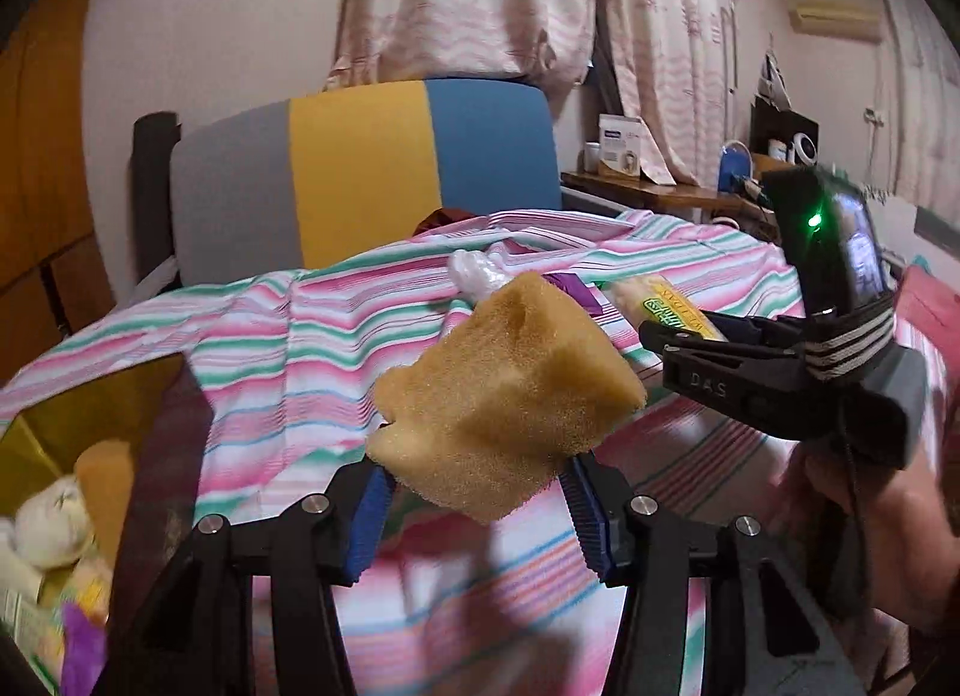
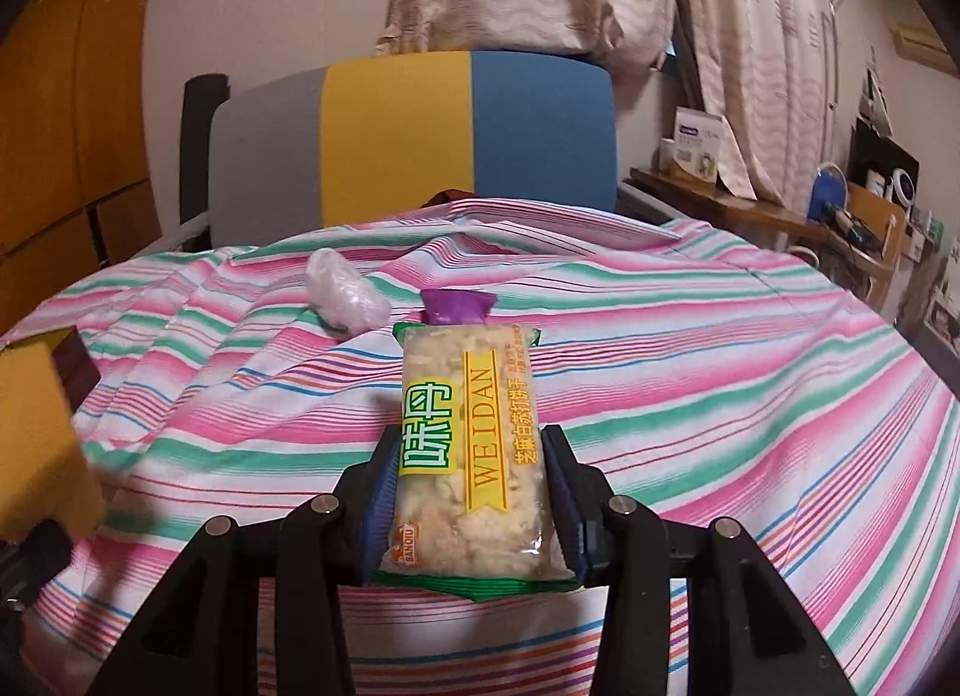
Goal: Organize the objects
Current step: 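Carry the tan sponge over the gold tray with the left tool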
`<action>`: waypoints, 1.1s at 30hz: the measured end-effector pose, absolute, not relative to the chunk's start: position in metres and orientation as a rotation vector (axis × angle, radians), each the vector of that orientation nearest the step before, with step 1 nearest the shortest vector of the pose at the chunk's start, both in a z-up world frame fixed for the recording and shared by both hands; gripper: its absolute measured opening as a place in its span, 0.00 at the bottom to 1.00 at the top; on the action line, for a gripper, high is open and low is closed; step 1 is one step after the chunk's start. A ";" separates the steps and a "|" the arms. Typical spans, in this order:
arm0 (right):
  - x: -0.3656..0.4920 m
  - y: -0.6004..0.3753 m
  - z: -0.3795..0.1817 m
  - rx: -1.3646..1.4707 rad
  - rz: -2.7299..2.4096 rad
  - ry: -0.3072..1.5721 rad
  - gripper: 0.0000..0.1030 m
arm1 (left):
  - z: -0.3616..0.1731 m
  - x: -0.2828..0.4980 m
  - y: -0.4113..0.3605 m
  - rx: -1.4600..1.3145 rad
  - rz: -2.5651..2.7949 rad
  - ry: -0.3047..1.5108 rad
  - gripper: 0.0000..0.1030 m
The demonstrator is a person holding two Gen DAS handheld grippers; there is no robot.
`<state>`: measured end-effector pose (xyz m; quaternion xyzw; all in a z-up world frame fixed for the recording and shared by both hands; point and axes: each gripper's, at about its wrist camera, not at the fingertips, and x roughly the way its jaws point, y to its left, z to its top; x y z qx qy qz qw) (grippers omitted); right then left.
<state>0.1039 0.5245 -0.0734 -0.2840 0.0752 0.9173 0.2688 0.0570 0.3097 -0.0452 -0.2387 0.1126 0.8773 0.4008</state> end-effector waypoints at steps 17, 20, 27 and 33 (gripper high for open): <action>0.101 0.503 -0.067 -0.733 2.492 0.058 0.38 | -0.011 0.060 0.205 -0.664 2.292 0.029 0.52; 0.096 0.501 -0.069 -0.768 2.502 0.035 0.36 | -0.010 0.050 0.189 -0.695 2.321 -0.013 0.52; 0.095 0.516 -0.073 -0.830 2.498 0.170 0.54 | -0.016 0.039 0.164 -0.753 2.338 -0.080 0.52; 0.067 0.522 -0.093 -1.063 2.386 0.160 0.75 | -0.019 0.042 0.165 -0.766 2.321 -0.077 0.52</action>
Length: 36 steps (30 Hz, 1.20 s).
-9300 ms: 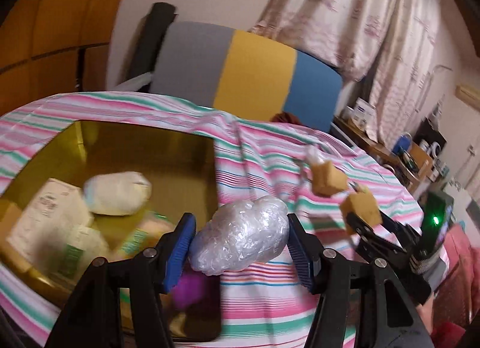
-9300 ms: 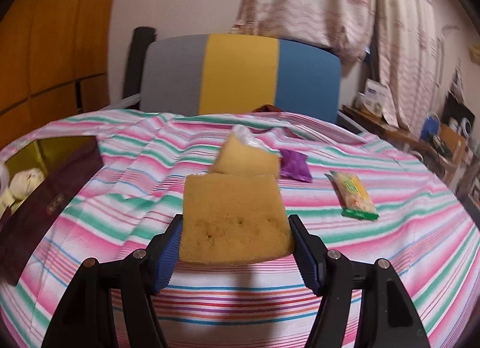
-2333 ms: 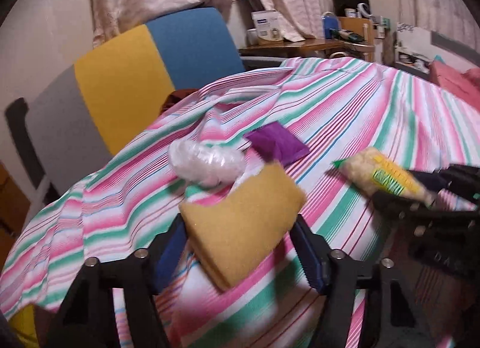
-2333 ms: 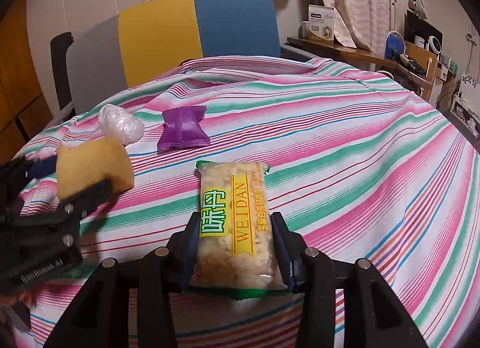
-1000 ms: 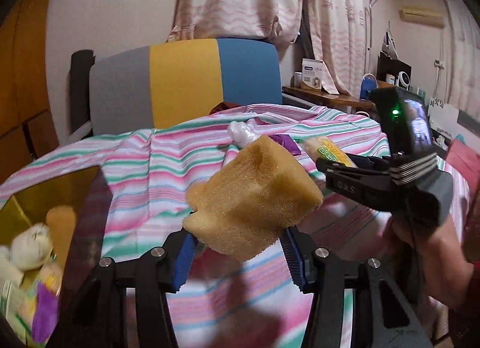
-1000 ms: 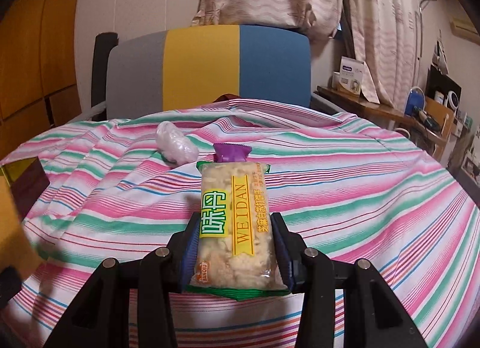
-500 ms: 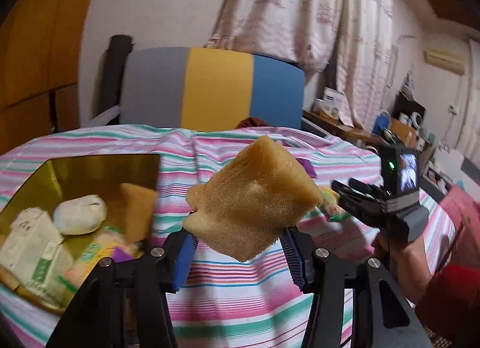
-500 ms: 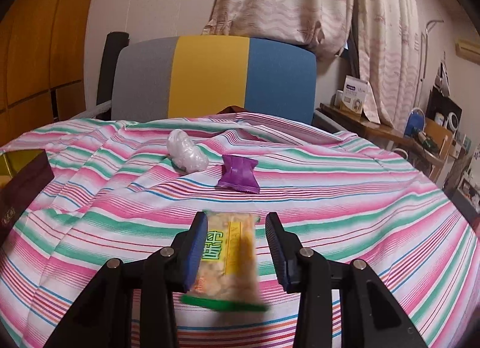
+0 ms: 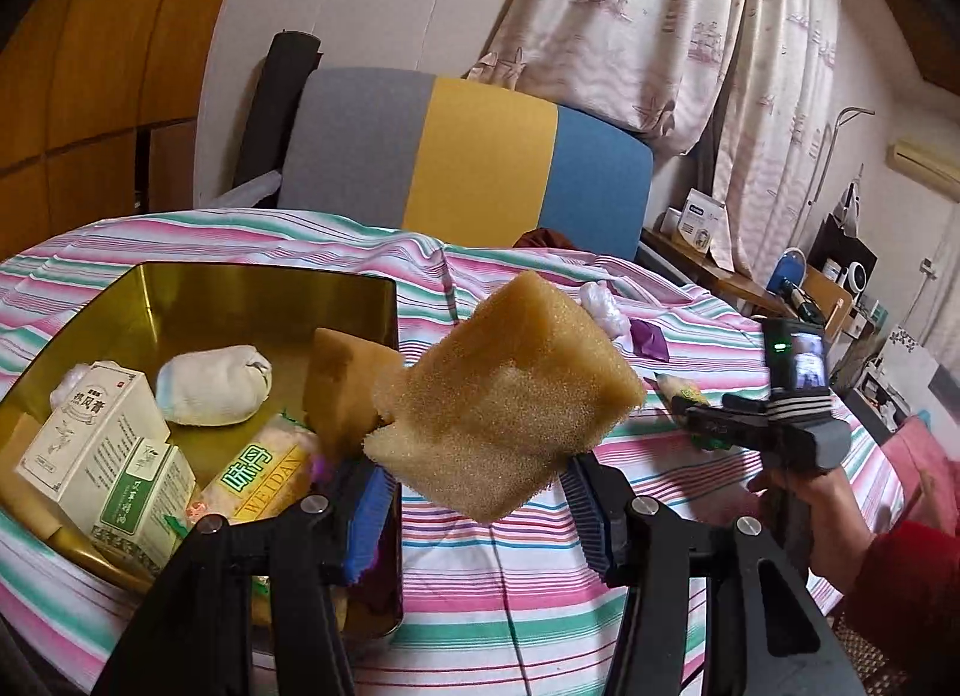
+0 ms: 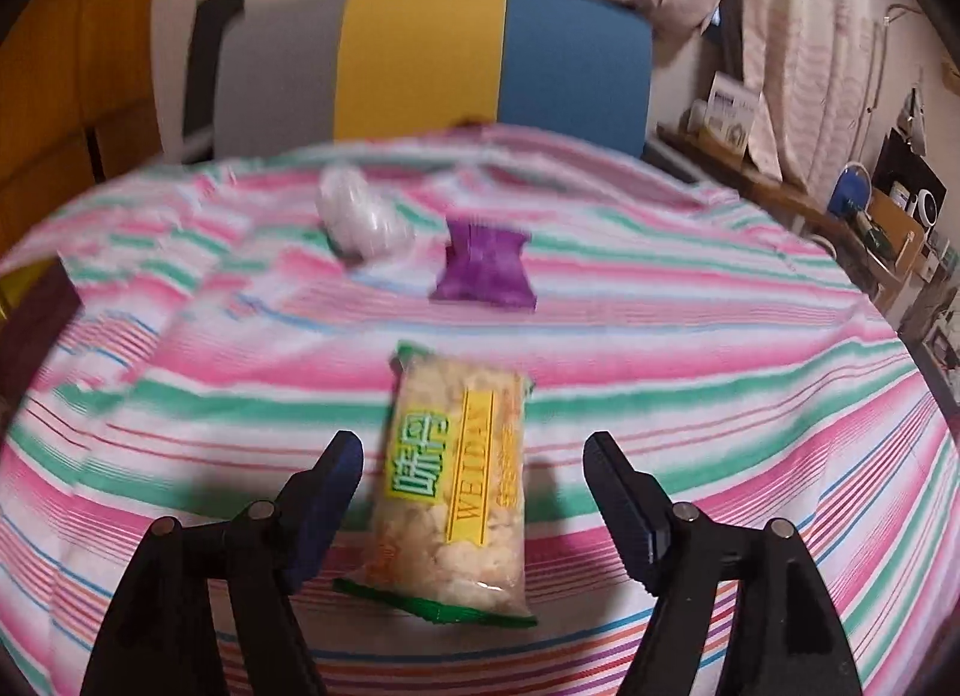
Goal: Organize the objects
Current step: 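Carry the tan sponge over the gold tray with the left tool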
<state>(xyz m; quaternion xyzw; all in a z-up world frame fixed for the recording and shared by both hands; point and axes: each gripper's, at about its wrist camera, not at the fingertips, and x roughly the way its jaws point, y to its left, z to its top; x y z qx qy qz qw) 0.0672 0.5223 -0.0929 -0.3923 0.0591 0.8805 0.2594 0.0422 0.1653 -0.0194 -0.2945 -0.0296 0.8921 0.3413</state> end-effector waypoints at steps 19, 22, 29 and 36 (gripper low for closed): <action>0.082 0.488 -0.069 -0.949 2.520 0.241 0.43 | -0.004 0.013 0.132 -0.804 2.350 -0.173 0.53; 0.080 0.464 -0.058 -0.922 2.593 0.288 0.43 | 0.001 -0.006 0.121 -0.832 2.363 -0.207 0.54; 0.070 0.394 -0.028 -0.868 2.789 0.357 0.43 | 0.003 -0.056 0.091 -0.968 2.367 -0.293 0.54; 0.051 0.339 -0.009 -0.878 2.922 0.465 0.43 | 0.005 -0.104 0.060 -1.055 2.397 -0.413 0.54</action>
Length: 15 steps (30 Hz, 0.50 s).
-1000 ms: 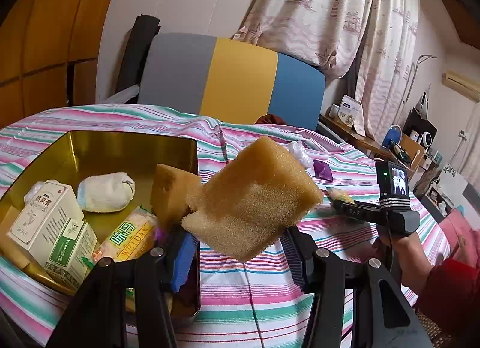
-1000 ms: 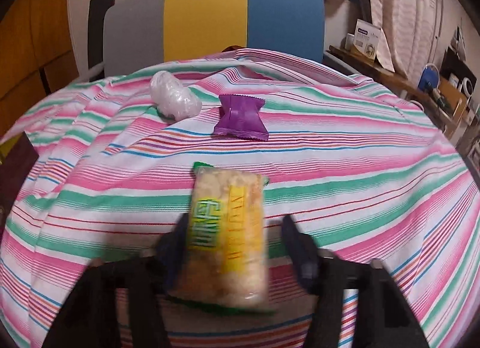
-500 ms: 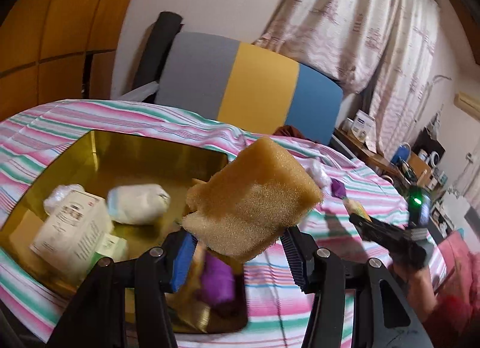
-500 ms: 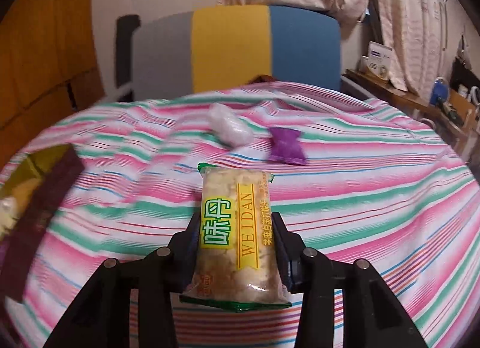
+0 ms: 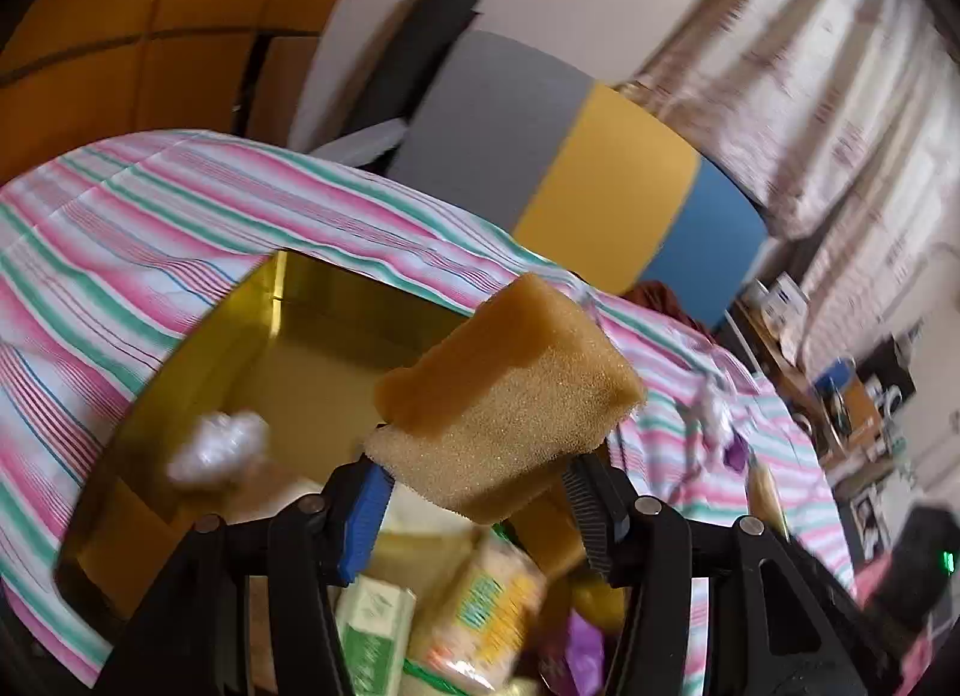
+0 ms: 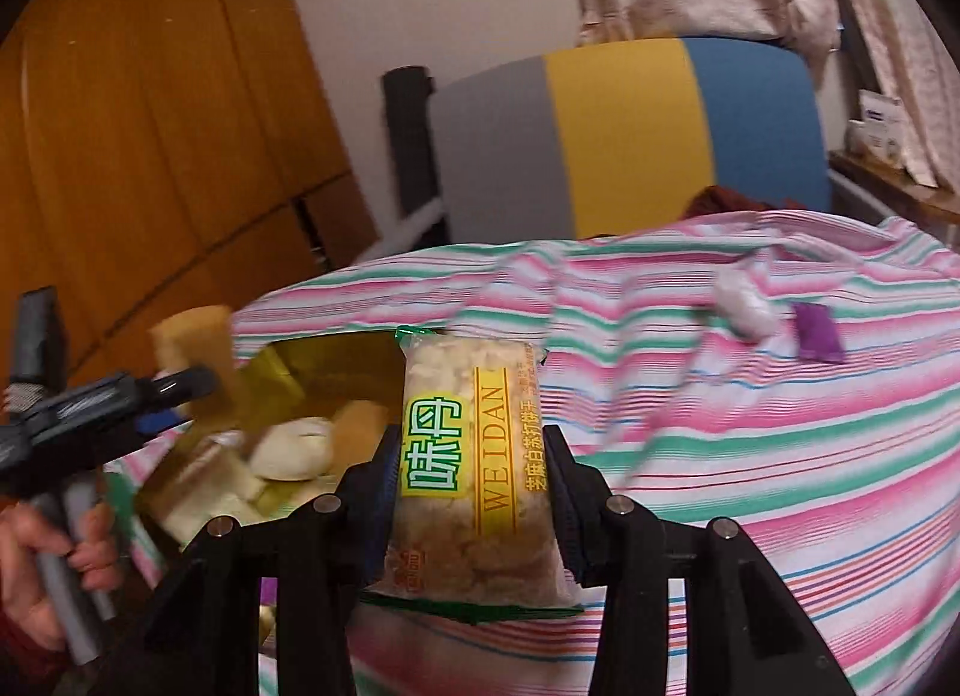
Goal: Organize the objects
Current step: 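Carry the tan sponge over the gold tray with the left tool, then release the sponge into the tray with the left tool while the right tool carries the WEIDAN pack over it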
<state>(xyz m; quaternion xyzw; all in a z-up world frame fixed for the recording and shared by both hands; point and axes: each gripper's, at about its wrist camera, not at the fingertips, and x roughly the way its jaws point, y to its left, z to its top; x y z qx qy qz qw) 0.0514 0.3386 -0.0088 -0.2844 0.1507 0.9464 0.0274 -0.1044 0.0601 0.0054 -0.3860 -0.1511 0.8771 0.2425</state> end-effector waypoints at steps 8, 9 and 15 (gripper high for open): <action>0.037 0.294 -0.005 -0.940 2.998 0.464 0.43 | -0.012 -0.141 0.034 -1.222 2.392 -0.595 0.86; 0.038 0.293 -0.006 -0.953 3.000 0.469 0.43 | -0.013 -0.137 0.033 -1.216 2.404 -0.590 0.88; 0.032 0.276 -0.015 -1.040 3.013 0.480 0.43 | -0.008 -0.092 0.028 -1.068 2.517 -0.458 0.96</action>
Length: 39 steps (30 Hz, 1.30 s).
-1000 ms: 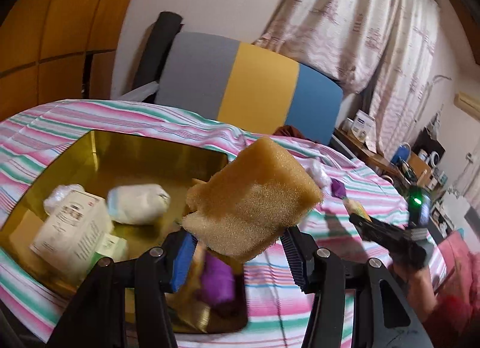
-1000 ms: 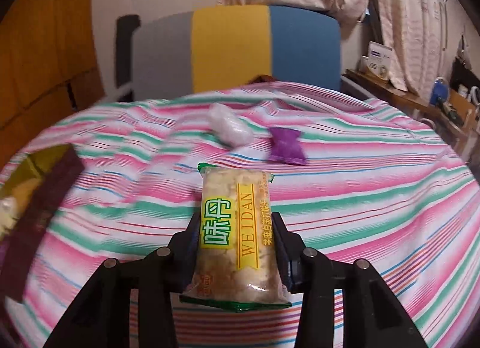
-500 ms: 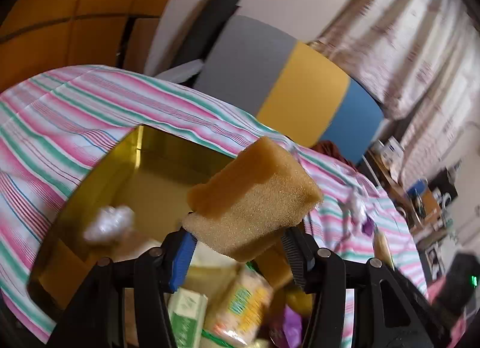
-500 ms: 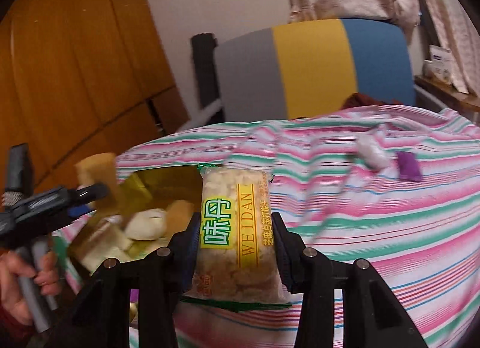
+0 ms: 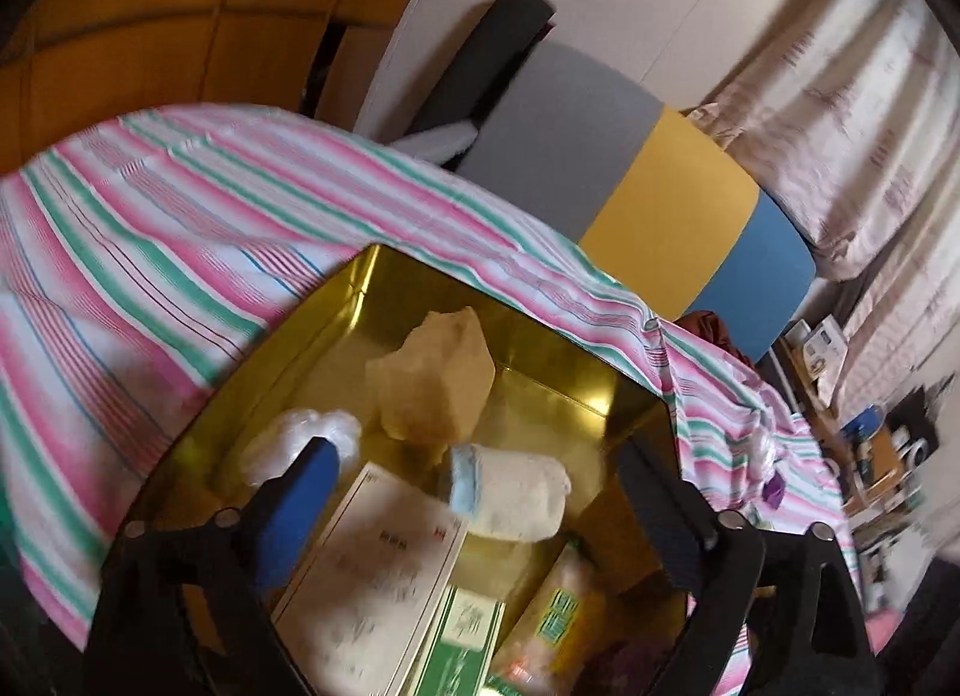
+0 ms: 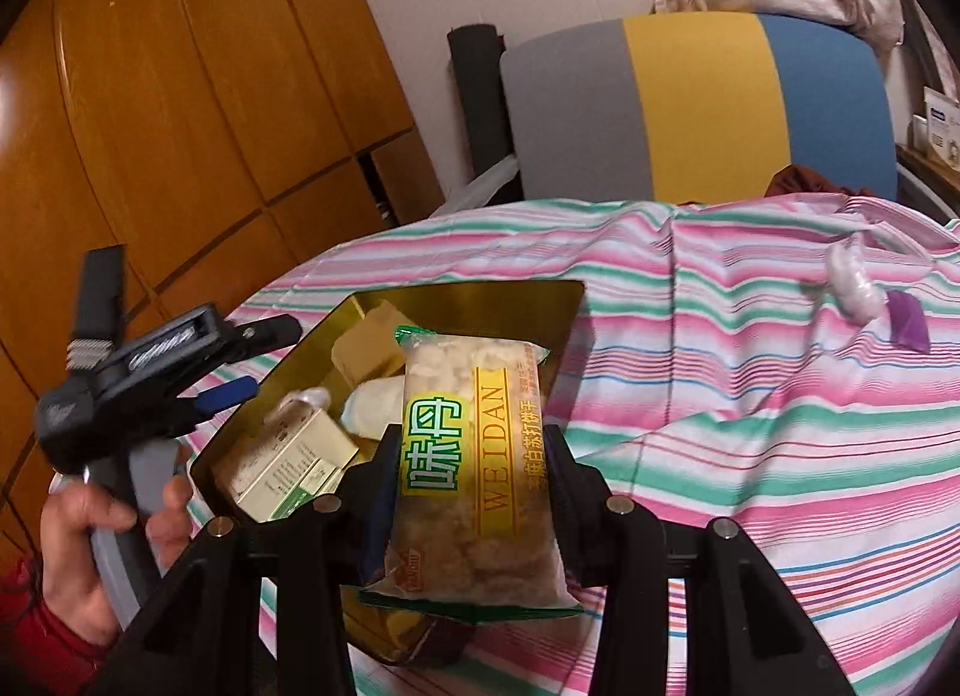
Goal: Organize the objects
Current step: 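Release the sponge into the tray with the left tool while the right tool carries the WEIDAN pack over it, then lower the WEIDAN pack into the gold tray and open the right tool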
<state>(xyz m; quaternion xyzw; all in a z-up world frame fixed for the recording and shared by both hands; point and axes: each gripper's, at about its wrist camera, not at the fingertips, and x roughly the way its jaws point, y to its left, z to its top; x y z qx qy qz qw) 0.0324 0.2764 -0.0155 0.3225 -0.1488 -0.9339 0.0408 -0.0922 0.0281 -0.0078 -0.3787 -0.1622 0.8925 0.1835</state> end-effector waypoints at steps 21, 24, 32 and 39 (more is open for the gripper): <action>-0.107 0.222 -0.020 1.211 -2.752 -0.122 0.43 | -0.015 -0.023 0.011 -0.943 2.699 -0.358 1.00; -0.129 0.214 -0.030 1.269 -2.728 -0.029 0.43 | -0.014 -0.022 0.009 -0.943 2.691 -0.372 1.00; -0.135 0.218 -0.035 1.314 -2.791 0.013 0.48 | -0.017 -0.020 0.012 -0.962 2.677 -0.371 1.00; -0.098 0.238 -0.019 1.216 -2.852 -0.072 0.49 | -0.016 -0.012 0.024 -0.945 2.657 -0.323 1.00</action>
